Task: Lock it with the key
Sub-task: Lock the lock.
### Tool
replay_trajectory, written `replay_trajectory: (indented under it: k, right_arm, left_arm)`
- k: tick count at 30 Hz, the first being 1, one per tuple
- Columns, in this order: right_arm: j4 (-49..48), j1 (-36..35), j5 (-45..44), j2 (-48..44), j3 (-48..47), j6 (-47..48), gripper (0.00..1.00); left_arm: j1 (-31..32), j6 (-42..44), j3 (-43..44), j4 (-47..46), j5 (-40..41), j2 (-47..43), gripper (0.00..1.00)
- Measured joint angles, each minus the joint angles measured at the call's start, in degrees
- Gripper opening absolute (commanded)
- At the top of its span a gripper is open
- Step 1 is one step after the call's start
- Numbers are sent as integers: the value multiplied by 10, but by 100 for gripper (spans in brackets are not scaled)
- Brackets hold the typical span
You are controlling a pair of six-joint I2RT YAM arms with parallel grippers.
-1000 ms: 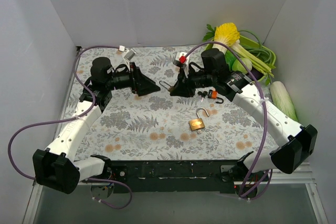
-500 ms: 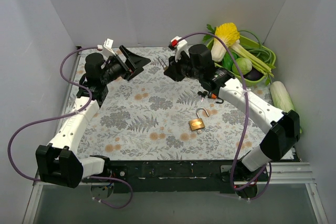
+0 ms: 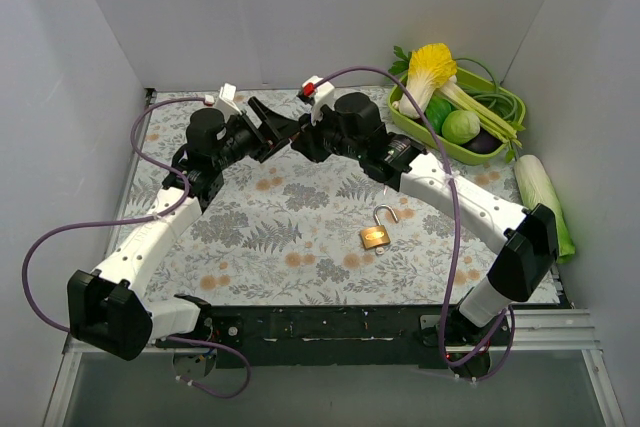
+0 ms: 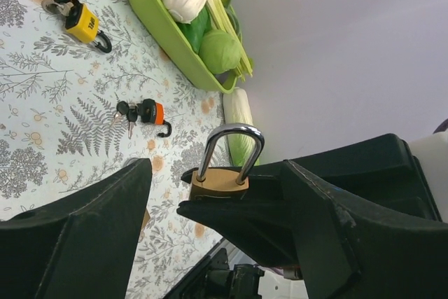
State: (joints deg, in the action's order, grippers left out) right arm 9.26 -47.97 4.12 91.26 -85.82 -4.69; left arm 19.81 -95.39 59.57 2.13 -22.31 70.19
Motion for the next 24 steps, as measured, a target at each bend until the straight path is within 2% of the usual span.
replay_trajectory:
  k: [4,9,11,15,24]
  right_arm:
    - [-3,-5,-10,0,0,-7,1]
    - [-2,-8,-23,0,0,-12,1]
    - [2,-9,-26,1,0,-13,1]
    - [4,-9,-27,1,1,-16,1]
    - [3,-9,-28,1,3,-18,1]
  left_arm:
    - [4,-2,-2,8,16,0,58]
    - [8,-6,-5,13,29,3,47]
    - [10,-7,-5,11,33,4,46]
    - [13,-8,-5,9,35,7,52]
    - [14,-9,-5,9,47,8,48]
